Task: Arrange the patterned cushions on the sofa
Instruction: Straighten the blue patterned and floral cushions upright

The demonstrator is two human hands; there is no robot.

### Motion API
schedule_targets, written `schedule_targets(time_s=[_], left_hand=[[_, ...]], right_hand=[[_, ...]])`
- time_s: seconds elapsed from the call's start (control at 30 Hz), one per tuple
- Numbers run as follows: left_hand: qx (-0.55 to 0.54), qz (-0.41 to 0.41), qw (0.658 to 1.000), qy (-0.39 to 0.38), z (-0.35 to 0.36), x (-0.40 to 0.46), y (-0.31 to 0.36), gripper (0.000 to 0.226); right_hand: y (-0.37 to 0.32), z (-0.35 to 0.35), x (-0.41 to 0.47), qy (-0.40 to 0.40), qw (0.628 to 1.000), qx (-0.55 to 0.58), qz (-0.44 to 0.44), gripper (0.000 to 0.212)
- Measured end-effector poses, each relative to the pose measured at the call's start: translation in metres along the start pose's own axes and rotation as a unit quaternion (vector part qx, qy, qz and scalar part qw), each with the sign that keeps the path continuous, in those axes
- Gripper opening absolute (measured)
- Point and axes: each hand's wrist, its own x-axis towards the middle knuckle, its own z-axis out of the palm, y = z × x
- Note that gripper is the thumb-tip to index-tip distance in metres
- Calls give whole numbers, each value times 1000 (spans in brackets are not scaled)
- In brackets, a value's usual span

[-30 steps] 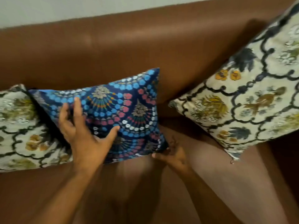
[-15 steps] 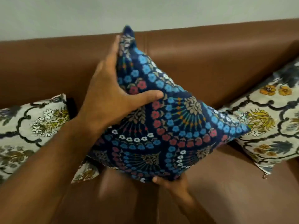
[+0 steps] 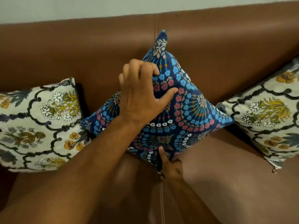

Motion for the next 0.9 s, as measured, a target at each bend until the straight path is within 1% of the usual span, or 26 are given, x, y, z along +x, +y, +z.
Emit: schedule_targets(time_s=[0.03,0.1,0.17,0.2,0.3,0.33,0.4,0.47,0.53,0.6,0.63,0.73,0.8,0.83,0.87,0.9], left_hand=[[-2,10,1000,-6,1,-7,1,56],[0,13,1000,-18,1,-14,-1,47],[7,14,999,-39,-3,-19,-2,47],[9,15,998,-56,-7,-21,-2,49],[-5,11,995,-102,-23,-26,-2,56],[-16,3,995,-103,-31,-30,-4,56],[-53,-37,995,-78,-47,-46,-16,49],[-94,-103,990,-40,-59,-76,-39,41],[-99,-181,978,-26,-75,-114,-72,41],[-87,-241,966,-29,-95,-145,-109,44],[-72,-262,962,-29,-109,-157,-132,45],[-25,-298,954,-34,-157,-171,-205,50],[10,-327,944,-41,-188,-165,-259,67],[31,-352,935,-37,-200,-161,-286,81],[44,-387,921,-30,-211,-155,-312,97],[34,-425,904,-25,-218,-148,-333,116]], right_hand=[[1,1,-4,-9,999,31,37,58],[1,4,-6,-28,985,143,89,40],[-4,4,-13,-60,966,228,105,26],[-7,2,-18,-76,962,240,109,24],[-10,-3,-30,-93,968,211,102,29],[-9,-5,-37,-98,972,191,96,26],[0,-6,-51,-125,978,140,95,14],[18,-9,-63,-140,982,80,101,6],[39,-9,-73,-114,987,36,103,12],[55,-1,-77,-88,991,23,102,21],[62,10,-80,-90,991,10,98,24],[71,72,-90,-134,989,-28,64,30],[66,131,-94,-163,985,-52,2,37],[62,160,-93,-167,982,-76,-43,45],[56,186,-90,-170,975,-112,-94,58],[48,206,-88,-170,963,-151,-145,75]])
